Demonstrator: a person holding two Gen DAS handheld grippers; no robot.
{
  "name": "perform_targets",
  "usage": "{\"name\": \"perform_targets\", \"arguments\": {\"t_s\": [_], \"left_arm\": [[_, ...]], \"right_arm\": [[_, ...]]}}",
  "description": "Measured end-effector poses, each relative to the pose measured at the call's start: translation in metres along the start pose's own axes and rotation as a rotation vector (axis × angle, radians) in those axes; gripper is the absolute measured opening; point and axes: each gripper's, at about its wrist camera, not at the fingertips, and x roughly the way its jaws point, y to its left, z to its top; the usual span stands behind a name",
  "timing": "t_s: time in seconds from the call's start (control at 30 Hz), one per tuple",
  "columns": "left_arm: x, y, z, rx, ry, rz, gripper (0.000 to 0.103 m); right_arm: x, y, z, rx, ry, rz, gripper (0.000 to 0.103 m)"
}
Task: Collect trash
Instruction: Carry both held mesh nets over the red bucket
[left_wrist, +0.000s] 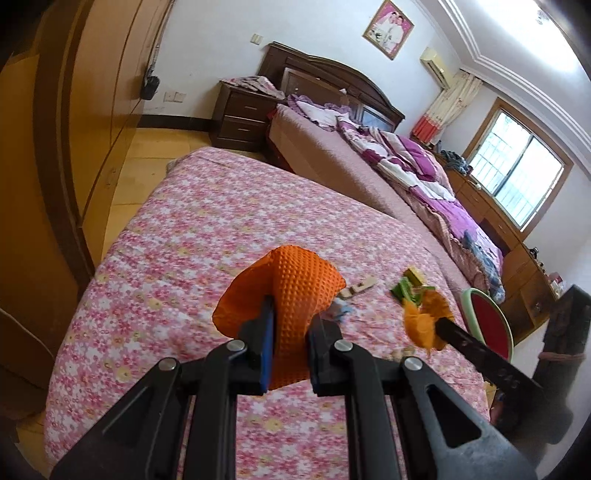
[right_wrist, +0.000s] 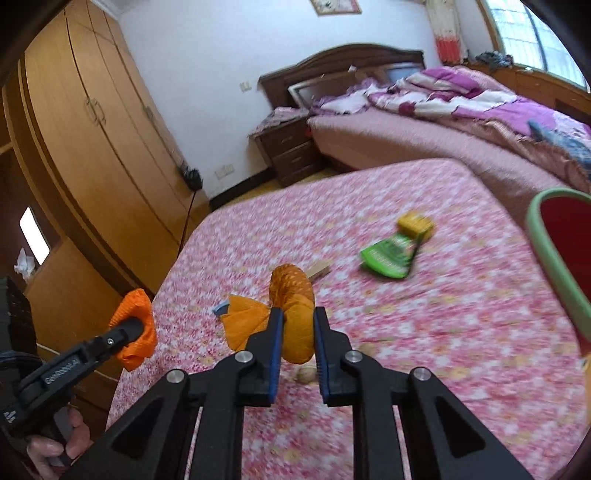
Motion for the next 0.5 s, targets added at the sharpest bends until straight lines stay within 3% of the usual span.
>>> {"name": "perform_targets", "arguments": {"t_s": [0.2,0.5], "left_arm": [[0.001,-0.032,-0.004,0.063,0.012,-0.044,0.014],[0.013,-0.089,-0.012,0.167,0.075,-0.157,0.014]], "right_arm": [[-0.051,-0.036,0.008,0.061,-0.097,-0.04,0.018],[-0.108,-0.096,0.018,0.153,-0.198,-0.174,0.018]]}}
